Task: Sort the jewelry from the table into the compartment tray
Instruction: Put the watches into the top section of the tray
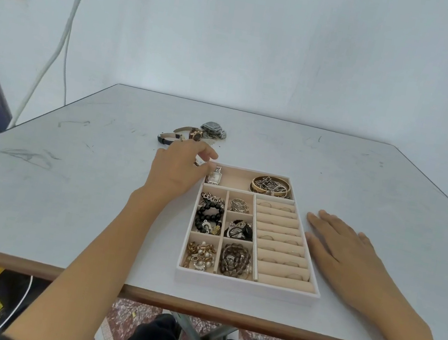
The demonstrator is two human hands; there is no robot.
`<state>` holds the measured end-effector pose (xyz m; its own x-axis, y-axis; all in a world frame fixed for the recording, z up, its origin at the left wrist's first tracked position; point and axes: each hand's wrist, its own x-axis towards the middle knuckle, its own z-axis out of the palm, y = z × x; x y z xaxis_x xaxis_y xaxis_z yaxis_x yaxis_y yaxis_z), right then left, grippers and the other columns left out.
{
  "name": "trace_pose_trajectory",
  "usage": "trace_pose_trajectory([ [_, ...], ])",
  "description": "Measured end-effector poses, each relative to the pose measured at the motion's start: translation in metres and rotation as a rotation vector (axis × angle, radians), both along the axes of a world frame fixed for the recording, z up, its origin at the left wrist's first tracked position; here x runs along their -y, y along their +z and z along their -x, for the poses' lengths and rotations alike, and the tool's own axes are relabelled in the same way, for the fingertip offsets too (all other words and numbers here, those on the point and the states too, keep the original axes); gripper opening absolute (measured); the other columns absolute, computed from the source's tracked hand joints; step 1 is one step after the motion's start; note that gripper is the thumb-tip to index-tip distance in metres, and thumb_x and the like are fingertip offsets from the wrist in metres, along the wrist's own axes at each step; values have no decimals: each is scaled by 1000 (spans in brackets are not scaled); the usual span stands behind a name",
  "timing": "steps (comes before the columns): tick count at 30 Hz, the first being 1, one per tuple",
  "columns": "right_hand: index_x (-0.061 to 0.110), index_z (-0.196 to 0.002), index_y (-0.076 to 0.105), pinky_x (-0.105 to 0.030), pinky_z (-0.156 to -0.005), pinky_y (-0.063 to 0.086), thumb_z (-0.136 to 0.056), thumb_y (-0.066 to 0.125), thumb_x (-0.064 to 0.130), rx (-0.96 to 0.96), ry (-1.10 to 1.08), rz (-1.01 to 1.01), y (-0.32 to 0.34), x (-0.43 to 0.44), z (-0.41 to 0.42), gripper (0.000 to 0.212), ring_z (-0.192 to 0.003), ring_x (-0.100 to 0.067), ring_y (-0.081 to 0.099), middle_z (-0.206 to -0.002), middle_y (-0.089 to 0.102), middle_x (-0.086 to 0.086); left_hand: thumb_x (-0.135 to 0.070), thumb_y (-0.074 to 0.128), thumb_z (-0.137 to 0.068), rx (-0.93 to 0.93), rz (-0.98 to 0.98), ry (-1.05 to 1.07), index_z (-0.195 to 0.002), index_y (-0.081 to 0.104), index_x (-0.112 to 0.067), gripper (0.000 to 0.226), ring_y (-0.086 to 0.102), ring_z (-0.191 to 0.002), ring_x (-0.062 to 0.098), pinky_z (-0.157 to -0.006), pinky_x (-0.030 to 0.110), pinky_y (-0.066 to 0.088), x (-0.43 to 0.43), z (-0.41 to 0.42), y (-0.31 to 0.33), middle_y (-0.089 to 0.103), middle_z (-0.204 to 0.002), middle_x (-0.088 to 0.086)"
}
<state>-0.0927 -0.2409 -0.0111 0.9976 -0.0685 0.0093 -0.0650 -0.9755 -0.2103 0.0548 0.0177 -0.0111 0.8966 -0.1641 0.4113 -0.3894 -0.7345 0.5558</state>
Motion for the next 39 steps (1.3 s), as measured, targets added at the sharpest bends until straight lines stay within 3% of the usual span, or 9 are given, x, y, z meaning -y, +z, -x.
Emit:
trace_pose_trajectory([
  [6,37,-138,38,-32,-104,32,-97,36,50,-85,78,40,23,16,-16,43,-132,-5,33,-142,35,18,-26,59,-87,-48,104,171,-97,62,-34,14,57,-95,14,-80,31,44,-23,-20,6,63,-98,-15],
  [9,43,-117,55,-36,-100,39,-94,49,43,-175,124,-32,46,25,-34,24,-115,-8,49,-121,52,16,-22,60,-82,-48,49,279,-107,62,-31,27,52,-109,20,-86,36,43,-32,-37,8,61,-115,-6],
  [12,38,-111,61,-39,-96,44,-92,55,39,-136,138,0,68,19,-63,20,-102,-11,54,-106,60,12,-28,64,-80,-79,-78,319,-121,57,-28,41,42,-122,26,-95,39,35,-38,-52,9,49,-132,3],
  [17,30,-109,65,-38,-91,47,-87,65,30,52,252,19,86,-16,-133,23,-95,-12,56,-104,62,8,-51,64,-81,-156,-202,252,-136,43,-28,64,31,-133,27,-105,45,26,-44,-73,1,39,-144,2],
  [21,25,-116,62,-36,-91,46,-86,65,20,76,390,39,90,-58,-188,31,-100,-15,53,-114,59,2,-51,59,-84,-130,-221,258,-130,49,-27,53,41,-125,25,-101,41,30,-47,-82,-7,51,-132,3],
  [27,25,-139,41,-39,-101,38,-89,49,7,19,533,175,69,-120,-255,54,-131,-21,37,-144,42,-1,-33,67,-81,-110,37,190,-117,59,-27,37,53,-115,19,-85,28,39,-53,-88,-12,62,-114,-1],
  [35,30,-150,22,-38,-105,37,-91,44,9,-93,594,287,52,-163,-293,66,-140,-18,28,-155,25,5,-28,65,-85,-155,283,173,-109,63,-23,25,59,-96,13,-80,26,42,-56,-90,-4,67,-99,-4],
  [39,29,-144,37,-22,-69,42,-87,45,4,-117,632,294,58,-170,-293,63,-126,-19,42,-144,40,2,-28,62,-84,-238,573,195,-99,67,-22,16,54,-81,9,-66,23,42,-60,-92,1,63,-90,-7],
])
